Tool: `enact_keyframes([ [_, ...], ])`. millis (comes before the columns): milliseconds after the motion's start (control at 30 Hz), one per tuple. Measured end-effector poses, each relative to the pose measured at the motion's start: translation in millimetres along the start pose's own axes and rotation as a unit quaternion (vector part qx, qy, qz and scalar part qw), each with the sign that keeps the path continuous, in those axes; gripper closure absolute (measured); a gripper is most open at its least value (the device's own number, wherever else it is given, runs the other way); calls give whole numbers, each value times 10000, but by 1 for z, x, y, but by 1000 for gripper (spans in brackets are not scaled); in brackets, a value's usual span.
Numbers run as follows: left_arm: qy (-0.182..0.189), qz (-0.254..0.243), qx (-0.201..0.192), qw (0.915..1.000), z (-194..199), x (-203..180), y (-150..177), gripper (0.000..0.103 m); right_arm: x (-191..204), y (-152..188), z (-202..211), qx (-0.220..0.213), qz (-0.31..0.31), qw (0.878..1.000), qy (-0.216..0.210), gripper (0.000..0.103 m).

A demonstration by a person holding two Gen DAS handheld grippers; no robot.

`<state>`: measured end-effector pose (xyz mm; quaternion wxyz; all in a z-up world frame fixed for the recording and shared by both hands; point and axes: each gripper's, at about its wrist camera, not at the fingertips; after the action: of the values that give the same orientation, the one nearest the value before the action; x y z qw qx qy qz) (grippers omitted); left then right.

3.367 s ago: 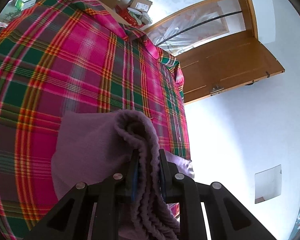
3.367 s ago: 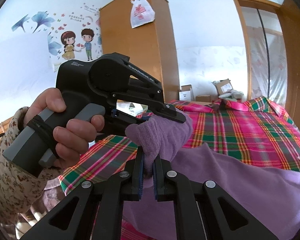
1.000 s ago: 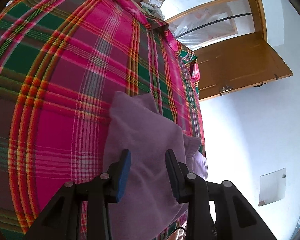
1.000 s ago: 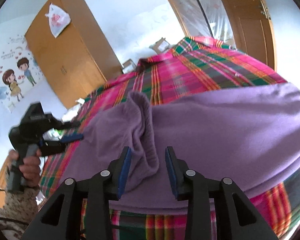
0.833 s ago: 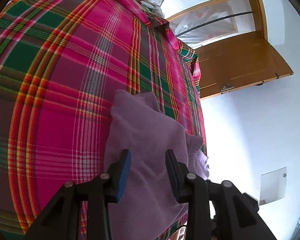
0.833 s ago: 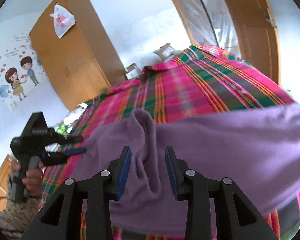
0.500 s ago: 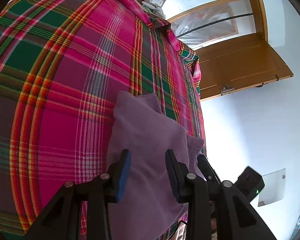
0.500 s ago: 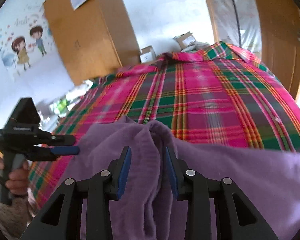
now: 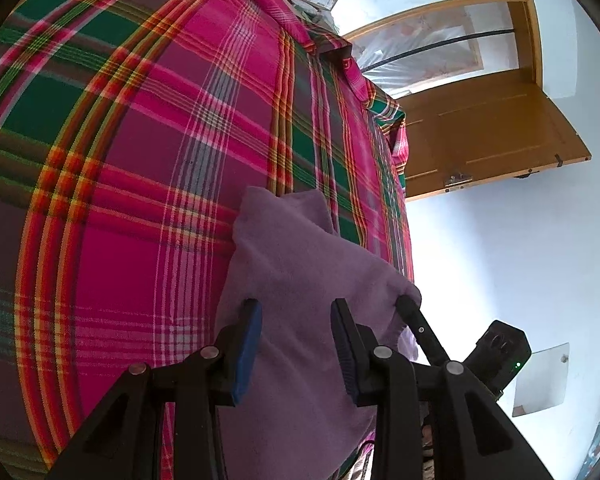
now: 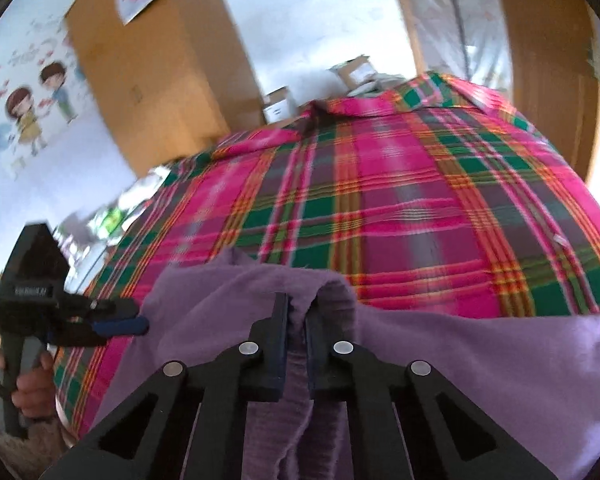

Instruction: Fold clothes

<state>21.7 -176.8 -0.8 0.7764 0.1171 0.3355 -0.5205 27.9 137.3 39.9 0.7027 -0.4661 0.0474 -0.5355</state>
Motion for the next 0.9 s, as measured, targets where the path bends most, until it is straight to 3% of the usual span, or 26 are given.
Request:
enact_keyframes([
  [167, 47, 84, 19, 10000, 1, 4, -2, 67, -6, 4, -11, 128, -89, 9997, 184, 95],
  [367, 0, 76, -77, 9999, 11, 6, 0, 67, -19, 5, 3, 163, -613, 9979, -159, 89],
  [500, -13, 90, -89, 9999, 14, 8, 0, 67, -14, 19, 20, 205, -568, 9979, -252, 86],
  [667, -12, 104, -62, 9999, 13, 10, 3, 67, -7, 44, 32, 382, -607, 9968, -349, 72],
  [900, -77, 133, -54, 9999, 16, 15, 7, 67, -19, 63, 39, 314, -1277, 9895, -595, 68],
])
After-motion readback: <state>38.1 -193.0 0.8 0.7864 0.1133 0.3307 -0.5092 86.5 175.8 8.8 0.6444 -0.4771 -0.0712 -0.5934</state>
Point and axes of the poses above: each gripper's, at about its wrist camera, not at the fingertips, and z roughly against the way its jaws point, x to its left, y to its underside, and after that the axes turned 13 degrees about -y, right-handed
